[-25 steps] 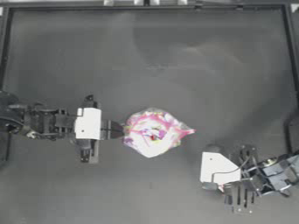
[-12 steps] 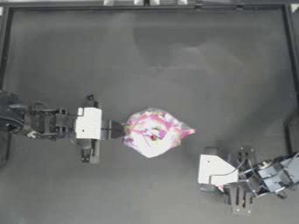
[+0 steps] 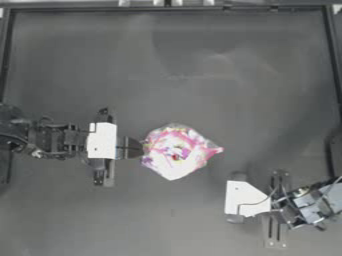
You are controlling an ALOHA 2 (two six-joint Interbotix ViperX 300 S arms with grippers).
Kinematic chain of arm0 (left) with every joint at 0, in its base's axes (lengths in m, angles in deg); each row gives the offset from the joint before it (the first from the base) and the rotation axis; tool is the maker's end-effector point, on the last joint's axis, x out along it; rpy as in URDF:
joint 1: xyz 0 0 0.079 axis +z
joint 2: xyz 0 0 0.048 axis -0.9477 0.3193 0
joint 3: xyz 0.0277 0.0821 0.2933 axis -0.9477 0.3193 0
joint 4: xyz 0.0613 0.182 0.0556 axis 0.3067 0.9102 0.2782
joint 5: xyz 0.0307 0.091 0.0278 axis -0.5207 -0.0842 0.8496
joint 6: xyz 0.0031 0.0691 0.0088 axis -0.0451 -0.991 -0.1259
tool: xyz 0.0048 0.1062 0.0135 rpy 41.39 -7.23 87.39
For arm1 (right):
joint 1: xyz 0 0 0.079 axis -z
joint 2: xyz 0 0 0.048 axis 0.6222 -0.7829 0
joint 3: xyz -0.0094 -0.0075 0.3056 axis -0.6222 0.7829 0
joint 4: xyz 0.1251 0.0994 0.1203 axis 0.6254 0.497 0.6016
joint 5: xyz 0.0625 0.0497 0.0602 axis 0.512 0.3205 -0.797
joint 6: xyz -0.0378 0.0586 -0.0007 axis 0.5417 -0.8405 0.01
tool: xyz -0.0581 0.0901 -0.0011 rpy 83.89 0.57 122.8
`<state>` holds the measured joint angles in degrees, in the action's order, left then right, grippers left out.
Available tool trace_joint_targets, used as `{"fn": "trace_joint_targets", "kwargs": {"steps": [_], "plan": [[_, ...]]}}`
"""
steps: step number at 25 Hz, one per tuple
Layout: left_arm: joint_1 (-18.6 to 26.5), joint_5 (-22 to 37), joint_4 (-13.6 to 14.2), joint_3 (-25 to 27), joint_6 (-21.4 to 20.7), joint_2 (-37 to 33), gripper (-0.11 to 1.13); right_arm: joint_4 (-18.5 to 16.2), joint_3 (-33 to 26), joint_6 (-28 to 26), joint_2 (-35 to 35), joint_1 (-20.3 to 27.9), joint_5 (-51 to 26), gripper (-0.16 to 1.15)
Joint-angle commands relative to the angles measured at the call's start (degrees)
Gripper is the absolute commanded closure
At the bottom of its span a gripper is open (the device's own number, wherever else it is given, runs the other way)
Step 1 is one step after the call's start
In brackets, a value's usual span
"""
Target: Put candy in bag
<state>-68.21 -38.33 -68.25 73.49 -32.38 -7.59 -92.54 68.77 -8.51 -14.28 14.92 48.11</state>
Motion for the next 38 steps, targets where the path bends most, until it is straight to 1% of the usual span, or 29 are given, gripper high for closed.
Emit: {"fn": "trace_joint_targets", "kwargs": {"steps": [1, 5, 8, 11, 15, 20, 22, 25, 29, 30, 33, 38], "plan": [[-0.18, -0.35, 0.0, -1.32, 0.0, -0.79, 0.98, 0.18, -0.18, -0.18, -0.09, -0.26, 0.18, 0.79], [-0.26, -0.35, 0.0, -1.32, 0.0, -0.7, 0.98, 0.35, -0.35, -0.09, 0.35, -0.26, 0.09, 0.83], [-0.35, -0.35, -0.09, -1.23, 0.0, -0.7, 0.98, 0.26, -0.44, -0.09, 1.93, -0.26, -0.26, 0.87], [-0.35, -0.35, 0.0, -1.32, 0.0, -0.7, 0.98, 0.0, -0.44, -0.09, 4.92, -0.18, -0.7, 0.92], [-0.35, -0.35, -0.09, -1.32, 0.0, -0.7, 0.98, -0.53, -0.53, 0.09, 10.02, 0.97, -0.7, 0.93], [-0.44, -0.35, 0.0, -1.32, 0.0, -0.7, 0.98, -3.34, -1.32, 0.79, 16.08, 3.6, -1.05, 0.93], [-0.53, -0.35, -0.09, -1.32, 0.0, -0.7, 0.98, -4.75, -2.37, 1.23, 17.75, 4.83, -2.37, 0.93], [-0.53, -0.35, -0.09, -1.32, 0.0, -0.7, 0.98, -7.82, -4.75, 1.85, 19.51, 6.5, -5.36, 0.93], [-0.53, -0.35, 0.0, -1.32, -0.09, -0.7, 0.98, -11.43, -7.91, 4.83, 20.3, 8.35, -7.38, 0.93], [-0.53, -0.35, 0.0, -1.32, -0.09, -0.7, 0.98, -11.78, -8.26, 5.8, 20.3, 9.05, -7.47, 0.93], [-0.53, -0.35, 0.0, -1.32, -0.09, -0.7, 0.98, -11.34, -9.23, 9.23, 20.21, 12.39, -6.42, 0.93], [-0.53, -0.35, 0.09, -1.32, -0.18, -0.7, 0.98, -10.9, -10.63, 13.97, 19.51, 16.7, -1.67, 0.93]]}}
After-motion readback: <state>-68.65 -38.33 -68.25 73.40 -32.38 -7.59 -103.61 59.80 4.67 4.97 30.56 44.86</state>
